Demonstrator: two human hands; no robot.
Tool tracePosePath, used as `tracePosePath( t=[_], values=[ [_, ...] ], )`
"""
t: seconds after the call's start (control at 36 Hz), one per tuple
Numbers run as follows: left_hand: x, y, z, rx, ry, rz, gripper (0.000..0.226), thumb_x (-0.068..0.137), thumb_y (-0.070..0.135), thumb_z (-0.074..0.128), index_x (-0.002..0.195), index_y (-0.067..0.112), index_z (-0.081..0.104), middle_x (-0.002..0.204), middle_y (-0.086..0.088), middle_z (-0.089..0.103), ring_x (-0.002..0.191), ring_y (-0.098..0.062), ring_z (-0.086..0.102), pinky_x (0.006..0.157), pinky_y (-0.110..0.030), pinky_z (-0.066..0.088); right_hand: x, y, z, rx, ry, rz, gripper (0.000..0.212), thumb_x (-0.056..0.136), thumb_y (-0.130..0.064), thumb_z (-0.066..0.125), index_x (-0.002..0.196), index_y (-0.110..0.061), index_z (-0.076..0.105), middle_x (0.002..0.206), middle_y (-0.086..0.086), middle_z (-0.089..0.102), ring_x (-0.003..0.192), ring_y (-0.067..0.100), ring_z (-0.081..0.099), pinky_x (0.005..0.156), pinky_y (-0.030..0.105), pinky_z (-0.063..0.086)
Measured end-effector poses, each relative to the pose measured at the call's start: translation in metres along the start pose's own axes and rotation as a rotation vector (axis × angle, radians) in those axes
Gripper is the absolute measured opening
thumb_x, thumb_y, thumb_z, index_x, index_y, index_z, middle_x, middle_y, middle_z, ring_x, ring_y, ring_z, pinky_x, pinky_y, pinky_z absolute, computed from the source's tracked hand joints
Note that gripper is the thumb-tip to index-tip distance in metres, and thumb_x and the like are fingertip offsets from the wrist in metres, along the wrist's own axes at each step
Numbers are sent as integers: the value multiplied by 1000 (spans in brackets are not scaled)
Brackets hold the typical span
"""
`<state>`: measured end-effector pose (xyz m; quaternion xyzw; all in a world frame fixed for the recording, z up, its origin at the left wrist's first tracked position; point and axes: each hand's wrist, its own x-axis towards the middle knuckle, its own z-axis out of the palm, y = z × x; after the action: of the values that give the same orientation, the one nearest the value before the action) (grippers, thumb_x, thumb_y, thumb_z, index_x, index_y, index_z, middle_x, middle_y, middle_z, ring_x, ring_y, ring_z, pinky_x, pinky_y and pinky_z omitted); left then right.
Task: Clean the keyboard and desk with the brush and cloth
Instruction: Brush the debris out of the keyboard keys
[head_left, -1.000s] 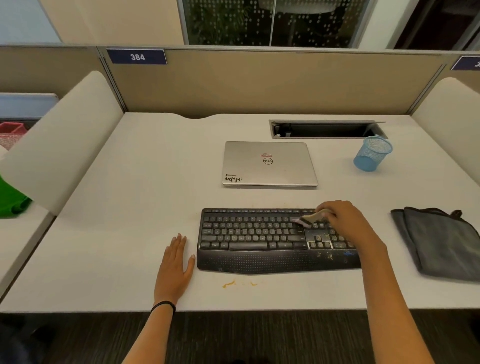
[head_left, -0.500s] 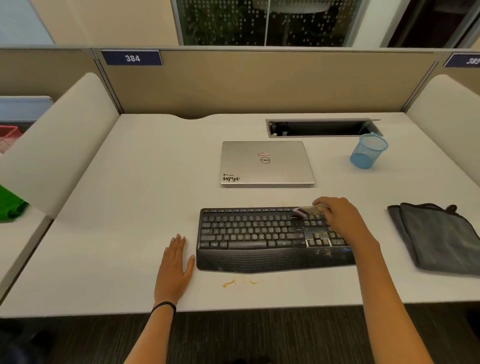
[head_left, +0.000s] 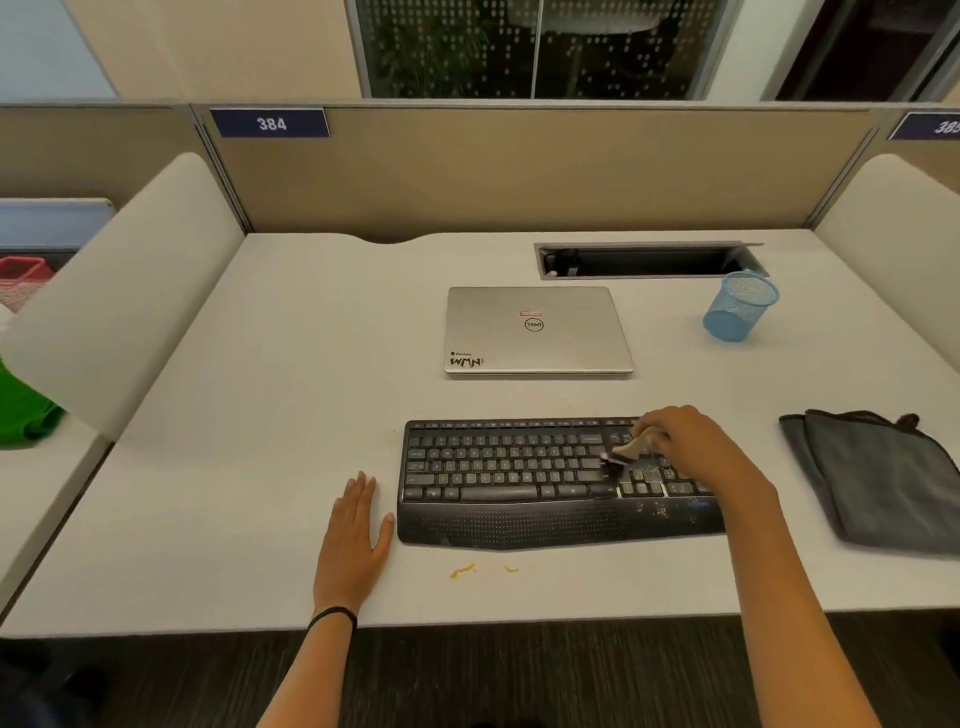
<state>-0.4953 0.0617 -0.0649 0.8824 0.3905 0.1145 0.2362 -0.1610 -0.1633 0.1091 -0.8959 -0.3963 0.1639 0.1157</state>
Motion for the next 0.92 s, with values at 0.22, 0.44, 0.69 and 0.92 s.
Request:
tracePosePath(
  t=[0.22, 0.44, 0.69, 0.92],
  values=[
    [0, 0, 1, 1, 4, -1, 80, 85, 62, 15, 150, 15, 12, 154, 10, 2, 141, -2, -2, 116, -24, -2, 0, -17, 4, 144, 101, -173, 17, 92, -6, 52, 98, -10, 67, 81, -1, 62, 61, 1, 47, 55, 18, 34],
    [0, 0, 1, 8, 6, -15, 71, 91, 49, 27, 150, 15, 12, 156, 6, 5, 142, -4, 0, 116, -25, 0, 7, -10, 10, 57, 23, -126, 23, 90, 2, 49, 97, -9, 68, 89, 11, 68, 72, 18, 58, 58, 19, 39],
    [0, 0, 2, 12, 8, -17, 70, 91, 48, 29, 150, 15, 11, 154, 8, 3, 141, -4, 0, 116, -26, 1, 10, -7, 2, 139, 101, -170, 20, 90, -1, 51, 94, -10, 68, 88, 7, 68, 75, 16, 58, 65, 19, 44],
    [1, -1, 2, 11, 5, -19, 70, 91, 49, 29, 150, 16, 11, 154, 9, 3, 141, -3, 0, 116, -26, 0, 15, -61, 31, 128, 10, -393, 23, 91, -6, 54, 109, -11, 66, 99, 3, 69, 82, 13, 60, 74, 18, 45]
  ],
)
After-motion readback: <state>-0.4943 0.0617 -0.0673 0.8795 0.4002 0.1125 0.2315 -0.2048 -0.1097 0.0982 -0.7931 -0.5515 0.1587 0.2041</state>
